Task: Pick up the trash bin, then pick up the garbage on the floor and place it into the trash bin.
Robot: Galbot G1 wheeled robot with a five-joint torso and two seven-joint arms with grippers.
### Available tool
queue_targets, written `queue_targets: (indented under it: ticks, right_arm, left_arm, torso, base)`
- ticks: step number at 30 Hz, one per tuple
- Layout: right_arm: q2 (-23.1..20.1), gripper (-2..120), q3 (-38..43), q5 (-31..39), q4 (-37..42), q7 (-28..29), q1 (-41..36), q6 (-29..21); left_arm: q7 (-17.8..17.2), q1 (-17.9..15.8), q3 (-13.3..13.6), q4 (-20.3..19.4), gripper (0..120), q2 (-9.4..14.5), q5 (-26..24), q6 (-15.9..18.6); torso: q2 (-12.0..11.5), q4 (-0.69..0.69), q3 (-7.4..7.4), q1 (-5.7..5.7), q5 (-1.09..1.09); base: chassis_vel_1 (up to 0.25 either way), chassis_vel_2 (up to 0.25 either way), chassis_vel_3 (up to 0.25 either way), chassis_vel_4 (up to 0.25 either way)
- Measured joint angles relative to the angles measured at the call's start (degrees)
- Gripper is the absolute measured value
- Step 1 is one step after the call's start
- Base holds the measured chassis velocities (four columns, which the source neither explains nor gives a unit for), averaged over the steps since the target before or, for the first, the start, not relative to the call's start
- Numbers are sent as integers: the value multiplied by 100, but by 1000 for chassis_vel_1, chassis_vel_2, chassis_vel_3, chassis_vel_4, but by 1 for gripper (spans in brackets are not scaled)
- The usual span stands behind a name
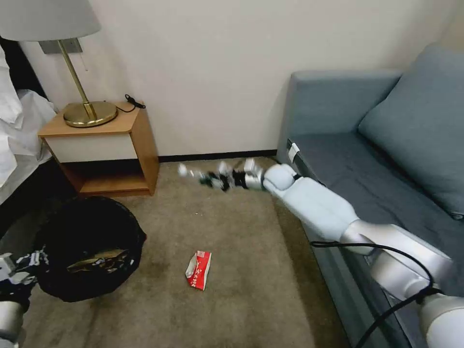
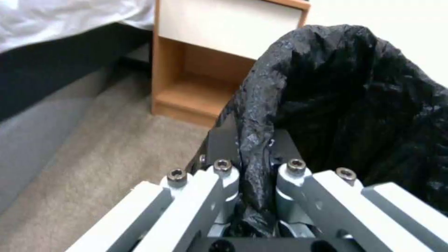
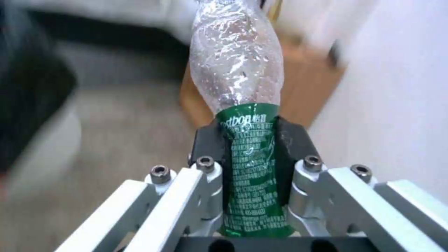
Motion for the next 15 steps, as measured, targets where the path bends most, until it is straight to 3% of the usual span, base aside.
queue_targets:
  ticks: [2, 8, 15]
  right_arm:
    - [-250, 16, 21, 323, 791, 422, -8, -84]
    - [-464, 16, -178, 926, 2014, 1012, 16, -189]
    - [108, 15, -1088, 1644, 3169, 1841, 306, -268]
  left_arm:
    - [3, -2, 95, -61, 4, -49, 37, -1]
    - [9, 0, 264, -175, 4, -155, 94, 15]
    - [29, 78, 439, -319, 4, -199, 71, 36]
  torso:
    - [0, -2, 0, 0, 0]
    - [0, -3, 0, 0, 0]
    - [0, 2, 0, 0, -3]
  base:
    - [0, 0, 0, 0]
    - [0, 0, 0, 0]
    - [0, 0, 0, 0]
